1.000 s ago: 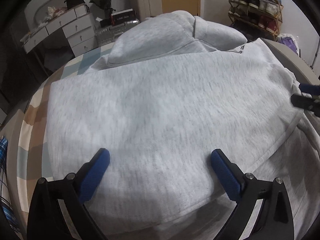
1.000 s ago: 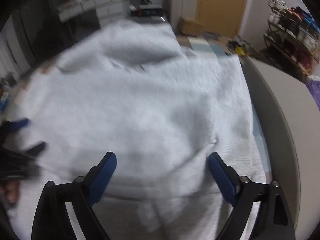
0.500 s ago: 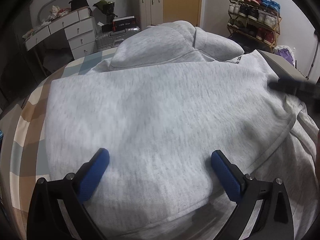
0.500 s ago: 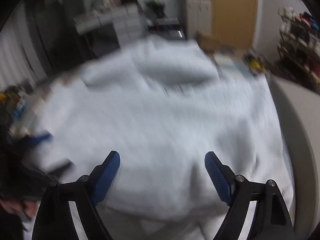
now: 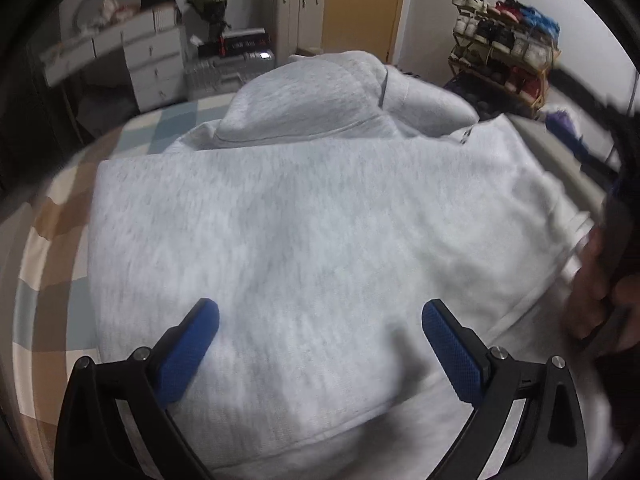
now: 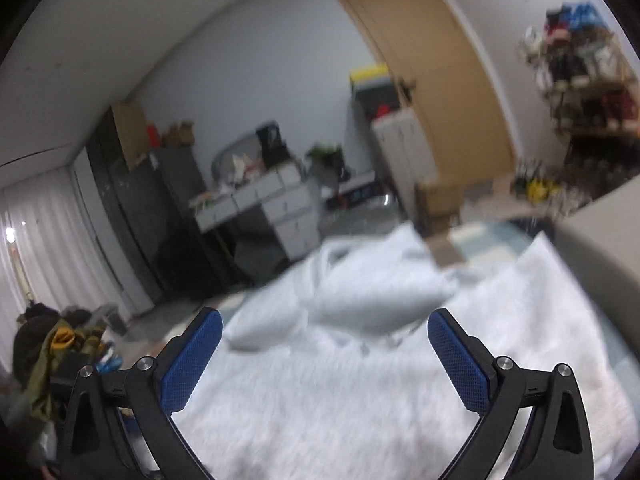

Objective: Fold large clothes
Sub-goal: 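Grasp the sweatshirt hood with the left gripper and lift it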

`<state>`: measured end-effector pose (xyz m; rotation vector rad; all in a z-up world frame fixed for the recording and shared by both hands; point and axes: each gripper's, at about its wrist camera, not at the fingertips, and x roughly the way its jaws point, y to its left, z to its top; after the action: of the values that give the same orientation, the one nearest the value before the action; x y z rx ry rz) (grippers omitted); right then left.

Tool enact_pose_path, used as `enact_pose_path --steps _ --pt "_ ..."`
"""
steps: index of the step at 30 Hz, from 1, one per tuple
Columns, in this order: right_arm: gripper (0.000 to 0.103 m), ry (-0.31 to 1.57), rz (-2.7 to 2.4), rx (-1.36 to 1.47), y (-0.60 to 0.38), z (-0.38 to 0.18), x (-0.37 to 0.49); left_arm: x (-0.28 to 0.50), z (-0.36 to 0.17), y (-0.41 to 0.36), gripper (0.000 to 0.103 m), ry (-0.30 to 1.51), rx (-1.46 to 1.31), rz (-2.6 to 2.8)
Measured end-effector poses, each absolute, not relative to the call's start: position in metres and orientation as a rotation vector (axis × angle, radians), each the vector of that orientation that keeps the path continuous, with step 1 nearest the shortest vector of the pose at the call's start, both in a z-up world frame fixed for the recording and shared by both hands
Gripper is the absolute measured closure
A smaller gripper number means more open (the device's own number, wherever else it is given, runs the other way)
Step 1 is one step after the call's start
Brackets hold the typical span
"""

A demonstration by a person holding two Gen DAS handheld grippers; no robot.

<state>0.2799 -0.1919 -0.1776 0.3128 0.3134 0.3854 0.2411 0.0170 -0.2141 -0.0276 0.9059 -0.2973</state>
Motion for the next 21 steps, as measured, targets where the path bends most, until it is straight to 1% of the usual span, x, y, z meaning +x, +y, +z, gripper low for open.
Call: enact_pose_path --steps 2,7,9,11,13,15,19,21 --pt "0.0 0.292 0.389 0.303 -0.194 -0.171 0.273 0.258 -0.186 0.021 0.004 0.931 -0.101 -0.338" --pt "0.0 0.211 0.397 0.304 -0.195 -0.151 0.248 0.332 -0.09 0.011 0.004 0.819 -0.11 -0.285" --pt "0.0 0.173 0.364 0.292 -0.2 -0.145 0.242 0.374 -0.077 0.0 0.004 0.856 -0.082 -0.261" --pt "0.0 0.166 0.35 0.309 -0.206 -0.142 0.241 0.422 -0.076 -0.012 0.004 0.916 -0.012 -0.206" --pt "0.0 0.164 0.343 0.348 -0.214 -0.139 0.24 0.475 -0.088 -0.024 0.004 0.979 0.019 -0.149" --pt "0.0 0.177 0.354 0.388 -0.221 -0.139 0.242 0.516 -0.108 -0.033 0.004 1.047 0.033 -0.102" --pt "0.0 0.197 0.356 0.423 -0.229 -0.139 0.246 0.583 -0.154 -0.043 0.004 1.117 0.113 0.037" --pt "0.0 0.204 0.373 0.45 -0.233 -0.139 0.247 0.604 -0.172 -0.037 0.006 1.147 0.062 0.063"
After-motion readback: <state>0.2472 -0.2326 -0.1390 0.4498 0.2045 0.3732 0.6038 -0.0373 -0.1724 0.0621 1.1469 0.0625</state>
